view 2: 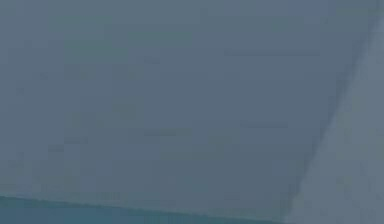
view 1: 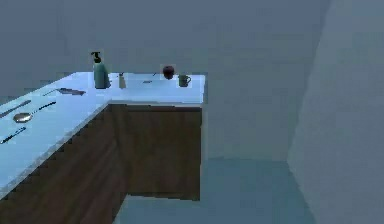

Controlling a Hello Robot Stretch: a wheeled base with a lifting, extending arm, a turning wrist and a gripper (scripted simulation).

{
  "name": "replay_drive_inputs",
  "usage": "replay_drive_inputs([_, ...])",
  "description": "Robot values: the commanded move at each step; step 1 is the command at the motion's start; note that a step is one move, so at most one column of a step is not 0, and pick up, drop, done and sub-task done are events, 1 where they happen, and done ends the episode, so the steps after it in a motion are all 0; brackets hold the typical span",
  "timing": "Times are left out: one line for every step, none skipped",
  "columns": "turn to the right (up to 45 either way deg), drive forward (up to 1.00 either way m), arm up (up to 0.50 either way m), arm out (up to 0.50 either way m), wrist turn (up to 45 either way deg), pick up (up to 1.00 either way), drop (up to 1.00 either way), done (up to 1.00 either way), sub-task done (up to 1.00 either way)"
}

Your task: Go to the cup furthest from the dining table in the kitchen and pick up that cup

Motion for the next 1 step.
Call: replay_drive_inputs([0.0,0.55,0.00,0.00,0.0,0.00,0.00,0.00,0.00])
